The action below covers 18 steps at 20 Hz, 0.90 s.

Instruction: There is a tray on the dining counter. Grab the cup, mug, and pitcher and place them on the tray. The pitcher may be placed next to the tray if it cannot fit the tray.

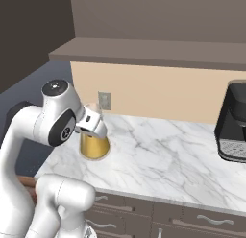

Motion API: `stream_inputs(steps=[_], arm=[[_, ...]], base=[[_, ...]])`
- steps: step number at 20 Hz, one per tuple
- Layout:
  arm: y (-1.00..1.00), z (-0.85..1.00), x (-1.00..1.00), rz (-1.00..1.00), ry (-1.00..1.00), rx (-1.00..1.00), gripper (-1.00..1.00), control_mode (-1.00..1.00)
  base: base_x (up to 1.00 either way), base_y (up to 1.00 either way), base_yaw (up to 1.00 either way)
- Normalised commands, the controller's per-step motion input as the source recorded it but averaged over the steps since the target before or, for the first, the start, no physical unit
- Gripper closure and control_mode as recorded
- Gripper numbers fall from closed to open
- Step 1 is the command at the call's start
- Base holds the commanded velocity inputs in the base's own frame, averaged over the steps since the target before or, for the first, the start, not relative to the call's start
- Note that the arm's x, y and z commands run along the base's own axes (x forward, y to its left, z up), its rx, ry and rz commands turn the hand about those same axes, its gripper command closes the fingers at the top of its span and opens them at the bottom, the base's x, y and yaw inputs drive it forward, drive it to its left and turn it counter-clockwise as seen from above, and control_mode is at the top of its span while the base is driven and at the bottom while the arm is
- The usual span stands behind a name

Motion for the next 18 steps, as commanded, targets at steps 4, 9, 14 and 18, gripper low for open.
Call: stream_inputs(steps=[4,9,14,18], arm=[[0.00,0.00,-0.05,0.00,0.00,0.00,1.00,1.00],[0.00,0.00,0.00,0.00,0.00,0.00,1.00,1.00],[0.00,0.00,0.00,0.00,0.00,0.00,1.00,1.00],[0.00,0.00,0.00,0.00,0.00,0.00,1.00,1.00]], base=[[-0.36,-0.01,-0.02],[-0.79,-0.12,-0.14],[-0.93,-0.35,-0.50],[-0.37,-0.26,-0.74]])
